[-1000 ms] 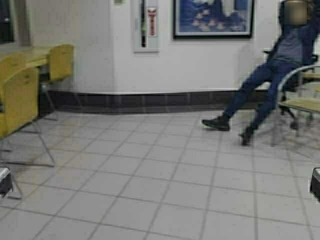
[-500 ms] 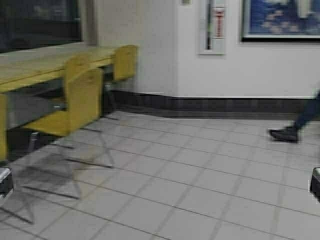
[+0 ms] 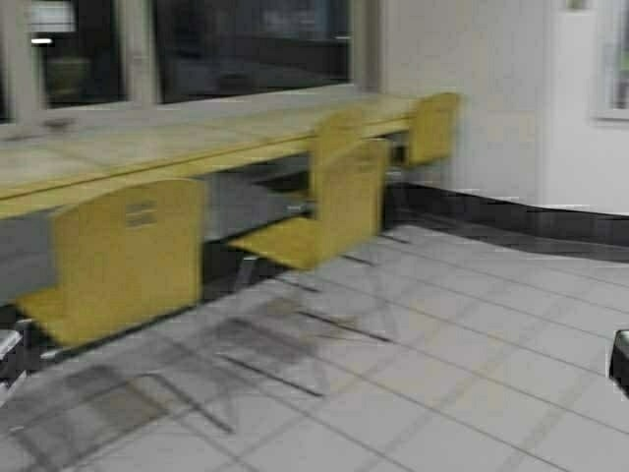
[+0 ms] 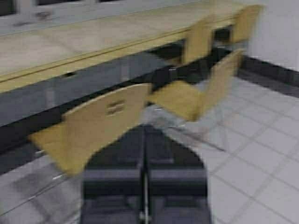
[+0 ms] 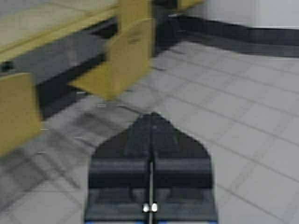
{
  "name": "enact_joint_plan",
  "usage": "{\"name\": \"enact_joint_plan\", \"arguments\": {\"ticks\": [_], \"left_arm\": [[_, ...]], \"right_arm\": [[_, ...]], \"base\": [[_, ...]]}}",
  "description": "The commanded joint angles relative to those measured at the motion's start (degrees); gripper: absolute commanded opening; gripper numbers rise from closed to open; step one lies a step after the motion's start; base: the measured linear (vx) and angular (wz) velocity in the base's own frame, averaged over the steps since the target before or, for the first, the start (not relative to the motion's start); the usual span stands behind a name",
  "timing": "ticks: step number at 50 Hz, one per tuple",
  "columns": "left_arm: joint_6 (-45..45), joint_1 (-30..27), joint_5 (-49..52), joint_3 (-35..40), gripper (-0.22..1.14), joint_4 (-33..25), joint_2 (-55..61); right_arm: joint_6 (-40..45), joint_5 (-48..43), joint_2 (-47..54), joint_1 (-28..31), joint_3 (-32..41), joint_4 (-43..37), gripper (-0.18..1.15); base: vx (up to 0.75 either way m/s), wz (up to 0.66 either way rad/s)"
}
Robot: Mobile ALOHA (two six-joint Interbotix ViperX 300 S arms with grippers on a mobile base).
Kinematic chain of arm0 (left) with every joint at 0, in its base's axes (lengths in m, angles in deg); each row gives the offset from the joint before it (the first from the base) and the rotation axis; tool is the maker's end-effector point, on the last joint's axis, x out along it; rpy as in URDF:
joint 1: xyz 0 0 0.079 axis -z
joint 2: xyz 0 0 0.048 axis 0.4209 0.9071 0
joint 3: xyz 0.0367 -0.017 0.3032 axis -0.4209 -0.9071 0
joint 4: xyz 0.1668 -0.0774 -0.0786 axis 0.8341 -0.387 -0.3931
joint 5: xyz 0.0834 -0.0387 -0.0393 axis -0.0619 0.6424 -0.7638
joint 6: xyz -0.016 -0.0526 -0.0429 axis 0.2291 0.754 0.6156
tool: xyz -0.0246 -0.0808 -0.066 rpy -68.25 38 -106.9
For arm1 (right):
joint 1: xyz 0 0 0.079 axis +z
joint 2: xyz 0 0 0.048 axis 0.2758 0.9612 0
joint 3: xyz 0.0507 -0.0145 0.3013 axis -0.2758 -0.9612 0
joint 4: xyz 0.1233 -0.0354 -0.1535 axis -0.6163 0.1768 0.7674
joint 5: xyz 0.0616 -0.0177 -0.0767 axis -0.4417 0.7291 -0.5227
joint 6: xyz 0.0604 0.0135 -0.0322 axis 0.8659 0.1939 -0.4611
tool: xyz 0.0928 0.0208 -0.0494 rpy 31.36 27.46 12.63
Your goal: Push the chairs under the table
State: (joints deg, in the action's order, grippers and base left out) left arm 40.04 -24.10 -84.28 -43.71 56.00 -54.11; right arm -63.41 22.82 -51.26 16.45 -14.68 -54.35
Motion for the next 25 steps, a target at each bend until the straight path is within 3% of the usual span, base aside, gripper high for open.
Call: {"name": "enact_joint_plan", "arguments": {"ticks": [1, 25], "left_arm": [[0.00, 0.00, -0.18, 0.26, 0.02, 0.00, 0.26], [1.49, 0.00, -0.26, 1.05, 0.02, -0.09, 0.62]], "right_arm": [[1.14, -0.18, 0.09, 0.09, 0.70, -0.09, 0.05], [1.58, -0.18, 0.00, 0.09, 0.79, -0.09, 0.04]], "base": [[0.19, 0.59], [0.20, 0.53]]}}
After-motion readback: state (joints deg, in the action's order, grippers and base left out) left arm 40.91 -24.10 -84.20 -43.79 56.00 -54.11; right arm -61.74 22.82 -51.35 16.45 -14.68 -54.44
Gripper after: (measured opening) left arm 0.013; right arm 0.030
